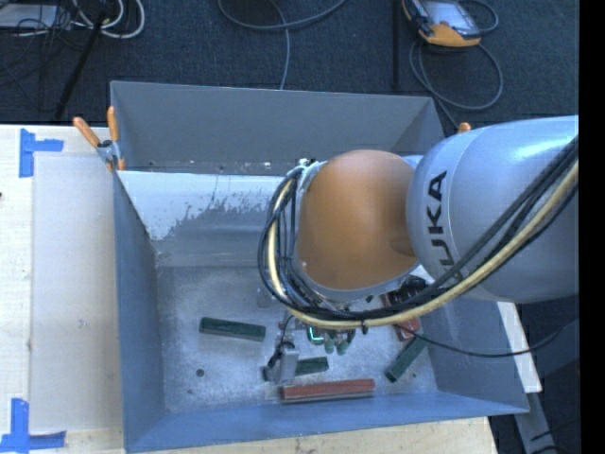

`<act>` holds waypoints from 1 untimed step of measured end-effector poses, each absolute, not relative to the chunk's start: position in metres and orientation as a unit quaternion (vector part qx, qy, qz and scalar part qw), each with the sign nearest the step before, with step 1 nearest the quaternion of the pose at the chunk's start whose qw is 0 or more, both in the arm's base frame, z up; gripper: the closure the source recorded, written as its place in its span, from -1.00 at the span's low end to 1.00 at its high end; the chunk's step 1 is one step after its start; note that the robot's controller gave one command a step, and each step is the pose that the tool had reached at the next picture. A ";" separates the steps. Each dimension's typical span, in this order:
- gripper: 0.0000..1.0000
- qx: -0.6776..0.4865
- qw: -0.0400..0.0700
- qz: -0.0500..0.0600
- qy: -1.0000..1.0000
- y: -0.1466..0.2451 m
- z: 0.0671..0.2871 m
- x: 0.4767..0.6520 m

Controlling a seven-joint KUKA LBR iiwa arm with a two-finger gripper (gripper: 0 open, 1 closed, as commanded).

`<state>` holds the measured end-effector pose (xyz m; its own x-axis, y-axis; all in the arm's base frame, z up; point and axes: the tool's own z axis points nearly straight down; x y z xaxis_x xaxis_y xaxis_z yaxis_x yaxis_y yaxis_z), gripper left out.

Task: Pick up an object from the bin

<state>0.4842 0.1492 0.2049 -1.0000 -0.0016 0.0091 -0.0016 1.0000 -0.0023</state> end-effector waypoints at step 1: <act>-1.00 -0.012 0.004 0.001 -1.000 0.168 0.065 0.523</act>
Offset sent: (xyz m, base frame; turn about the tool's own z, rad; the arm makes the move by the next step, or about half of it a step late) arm 0.0401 0.0196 -0.1349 0.0262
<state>0.5227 0.1681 0.0650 -0.9997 0.0231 0.0076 0.0231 0.9997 -0.0020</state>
